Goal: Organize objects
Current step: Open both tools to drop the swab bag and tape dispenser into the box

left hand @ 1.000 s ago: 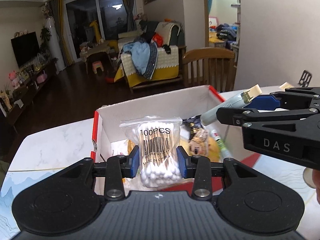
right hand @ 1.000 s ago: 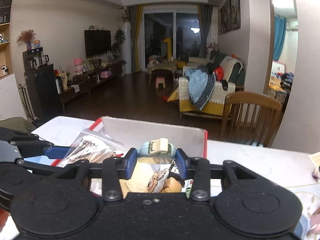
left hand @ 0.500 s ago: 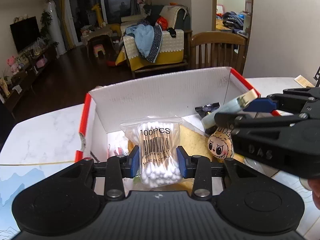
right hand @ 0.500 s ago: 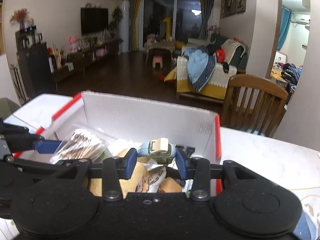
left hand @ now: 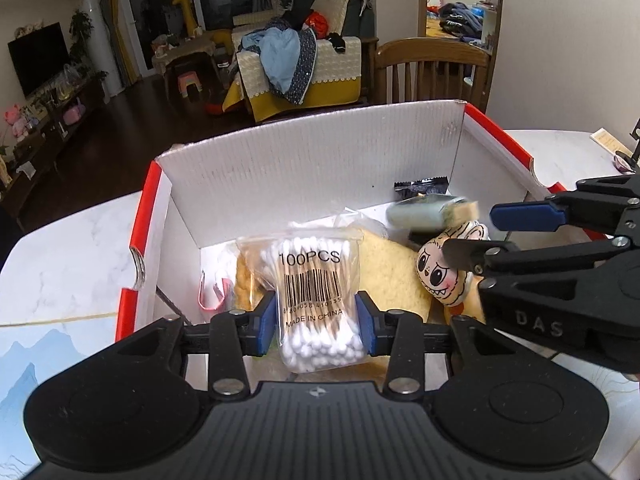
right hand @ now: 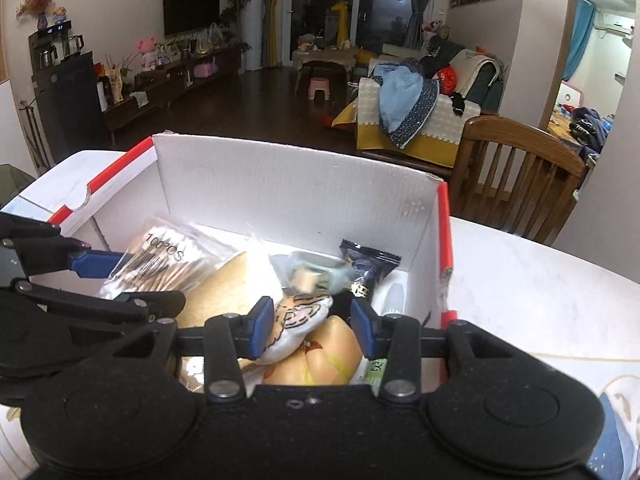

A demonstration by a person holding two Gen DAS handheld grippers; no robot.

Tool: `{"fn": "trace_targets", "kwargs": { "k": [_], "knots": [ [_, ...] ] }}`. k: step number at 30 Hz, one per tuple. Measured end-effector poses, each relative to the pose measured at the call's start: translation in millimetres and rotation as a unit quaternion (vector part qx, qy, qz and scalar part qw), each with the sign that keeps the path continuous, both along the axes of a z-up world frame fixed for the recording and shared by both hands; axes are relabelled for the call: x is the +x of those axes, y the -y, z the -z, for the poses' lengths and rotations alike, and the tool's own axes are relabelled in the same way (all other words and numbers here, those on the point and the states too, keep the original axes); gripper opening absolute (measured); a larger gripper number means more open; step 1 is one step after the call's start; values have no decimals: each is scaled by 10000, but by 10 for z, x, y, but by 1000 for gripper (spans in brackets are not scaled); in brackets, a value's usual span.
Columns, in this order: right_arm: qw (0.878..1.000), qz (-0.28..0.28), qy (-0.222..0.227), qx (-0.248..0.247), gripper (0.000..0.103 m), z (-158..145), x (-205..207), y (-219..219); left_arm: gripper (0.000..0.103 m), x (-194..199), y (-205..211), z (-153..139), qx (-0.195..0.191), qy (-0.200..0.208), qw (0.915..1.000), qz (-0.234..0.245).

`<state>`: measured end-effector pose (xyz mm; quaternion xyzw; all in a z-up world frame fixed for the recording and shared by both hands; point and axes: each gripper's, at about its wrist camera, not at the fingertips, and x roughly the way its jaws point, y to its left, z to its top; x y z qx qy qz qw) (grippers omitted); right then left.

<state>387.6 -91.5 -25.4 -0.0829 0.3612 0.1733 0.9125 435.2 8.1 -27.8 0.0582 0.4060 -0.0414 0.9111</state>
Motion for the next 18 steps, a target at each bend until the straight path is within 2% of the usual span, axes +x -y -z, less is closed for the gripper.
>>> {"fn": "trace_targets", "kwargs": {
  "k": [1,3,4,8,18],
  "knots": [
    [10000,-9,-2,28,44,-7,-11,13,45,-16,-1,7,-21,-7,10000,-6],
    [10000,-22,9,82,47,-34,-43,41,61,-44,-11,12,-32,27,10000,-37],
    [10000,-17,41,83,48,-50,-63,51,63,-66,-9,11,-10,62,10000,-65],
    [9999,-37,140,85,50,-122,-141,98,65,-157,-49,-48,-143,127,9997,-130],
    [9992,-52,351,179,55,-343,-373,165,66,-457,-108,-336,-164,405,9988,-217]
  ]
}}
